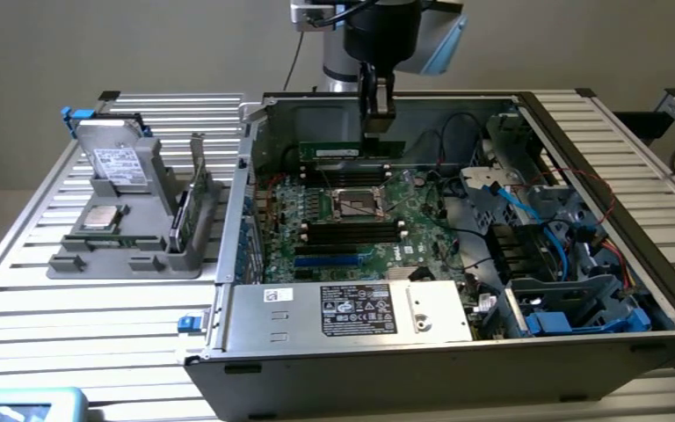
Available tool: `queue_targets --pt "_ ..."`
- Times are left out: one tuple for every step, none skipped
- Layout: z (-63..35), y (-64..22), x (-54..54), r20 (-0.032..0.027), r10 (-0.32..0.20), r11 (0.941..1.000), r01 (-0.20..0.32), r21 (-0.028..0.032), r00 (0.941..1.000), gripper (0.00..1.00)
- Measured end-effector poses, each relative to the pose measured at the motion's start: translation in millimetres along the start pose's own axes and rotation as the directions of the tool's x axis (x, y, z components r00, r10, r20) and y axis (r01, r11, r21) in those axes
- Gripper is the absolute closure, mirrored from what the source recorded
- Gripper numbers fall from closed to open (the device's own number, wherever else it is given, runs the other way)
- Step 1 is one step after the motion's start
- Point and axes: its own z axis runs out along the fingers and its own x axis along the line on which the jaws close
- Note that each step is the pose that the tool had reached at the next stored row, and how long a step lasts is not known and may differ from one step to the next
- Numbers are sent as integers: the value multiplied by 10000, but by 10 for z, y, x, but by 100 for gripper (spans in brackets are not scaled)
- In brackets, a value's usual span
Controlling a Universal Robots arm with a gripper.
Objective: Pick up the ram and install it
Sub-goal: 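Insert the ram into the slot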
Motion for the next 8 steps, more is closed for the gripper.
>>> queue_targets --pt "1 0 0 1 0 10000 0 0 10000 88" --pt "3 0 -1 1 -1 10000 1 0 10000 88" --pt "7 0 -1 -3 1 10000 -1 1 10000 88" --pt "15 0 -1 -22 1 10000 -1 2 10000 88" --pt "24 1 -1 -57 1 10000 -1 2 10000 88" --pt "33 1 -1 -96 1 10000 -1 4 10000 88" --pt "41 1 -1 -136 1 10000 -1 6 9999 88" --pt "46 0 -1 -155 0 10000 0 6 9999 88"
